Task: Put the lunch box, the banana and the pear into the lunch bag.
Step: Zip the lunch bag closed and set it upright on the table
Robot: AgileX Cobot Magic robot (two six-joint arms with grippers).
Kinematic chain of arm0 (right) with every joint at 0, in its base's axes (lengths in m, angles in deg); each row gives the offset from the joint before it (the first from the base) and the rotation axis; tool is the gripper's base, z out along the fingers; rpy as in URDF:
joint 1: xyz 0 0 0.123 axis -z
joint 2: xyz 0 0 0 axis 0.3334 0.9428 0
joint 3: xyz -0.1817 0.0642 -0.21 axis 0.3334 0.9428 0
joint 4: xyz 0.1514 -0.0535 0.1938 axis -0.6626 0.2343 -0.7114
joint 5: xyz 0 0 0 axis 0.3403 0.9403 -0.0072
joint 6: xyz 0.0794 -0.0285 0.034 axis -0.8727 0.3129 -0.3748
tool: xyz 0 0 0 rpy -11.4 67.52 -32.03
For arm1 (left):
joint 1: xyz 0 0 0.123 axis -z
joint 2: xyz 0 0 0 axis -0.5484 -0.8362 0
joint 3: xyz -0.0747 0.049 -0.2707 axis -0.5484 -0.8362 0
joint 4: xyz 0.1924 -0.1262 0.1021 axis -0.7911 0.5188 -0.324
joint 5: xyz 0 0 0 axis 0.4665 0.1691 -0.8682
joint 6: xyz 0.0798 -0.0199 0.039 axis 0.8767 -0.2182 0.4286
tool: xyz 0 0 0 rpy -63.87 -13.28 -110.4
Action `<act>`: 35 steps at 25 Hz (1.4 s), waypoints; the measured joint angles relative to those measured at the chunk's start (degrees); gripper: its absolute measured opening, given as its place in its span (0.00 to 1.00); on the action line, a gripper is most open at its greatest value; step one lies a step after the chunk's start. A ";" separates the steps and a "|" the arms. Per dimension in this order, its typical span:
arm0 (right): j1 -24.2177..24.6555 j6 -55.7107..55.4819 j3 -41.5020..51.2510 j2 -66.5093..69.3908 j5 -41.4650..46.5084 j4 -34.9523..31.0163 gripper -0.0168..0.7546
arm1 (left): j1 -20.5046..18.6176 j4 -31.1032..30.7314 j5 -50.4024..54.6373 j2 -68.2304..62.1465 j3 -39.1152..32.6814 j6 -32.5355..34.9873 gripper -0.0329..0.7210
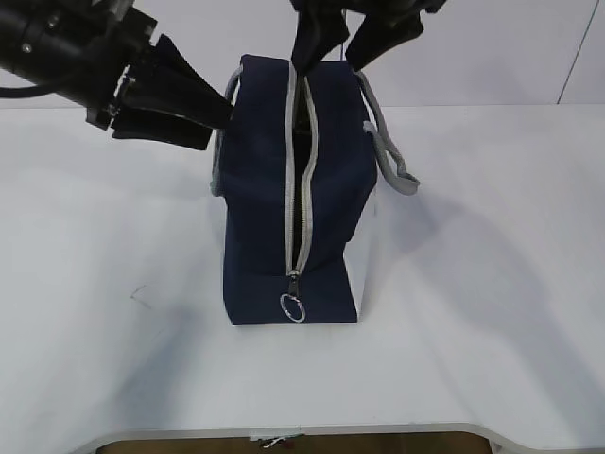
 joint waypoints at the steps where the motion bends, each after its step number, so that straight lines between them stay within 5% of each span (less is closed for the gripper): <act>1: 0.00 0.00 0.00 -1.07 -0.10 -0.31 0.73 | -0.28 -0.95 0.69 0.00 1.25 -0.96 0.58; 11: 0.00 0.38 0.47 -10.58 -0.10 -0.73 0.71 | -0.89 -22.09 2.30 2.44 8.05 -15.87 0.58; 17: 0.00 1.92 11.21 -18.06 -0.26 -0.61 0.71 | 1.35 -38.63 3.19 7.98 8.13 -24.23 0.52; 21: 0.00 5.48 25.53 -26.23 -10.13 -0.50 0.71 | 3.22 -40.82 3.59 11.25 8.13 -25.66 0.51; 29: 0.00 12.59 59.83 -46.65 -45.83 -1.63 0.71 | 3.98 -40.90 3.81 13.96 8.27 -26.67 0.50; 35: 0.00 13.15 65.56 -49.08 -53.01 -3.39 0.71 | 3.98 -40.90 3.95 14.04 8.27 -26.76 0.49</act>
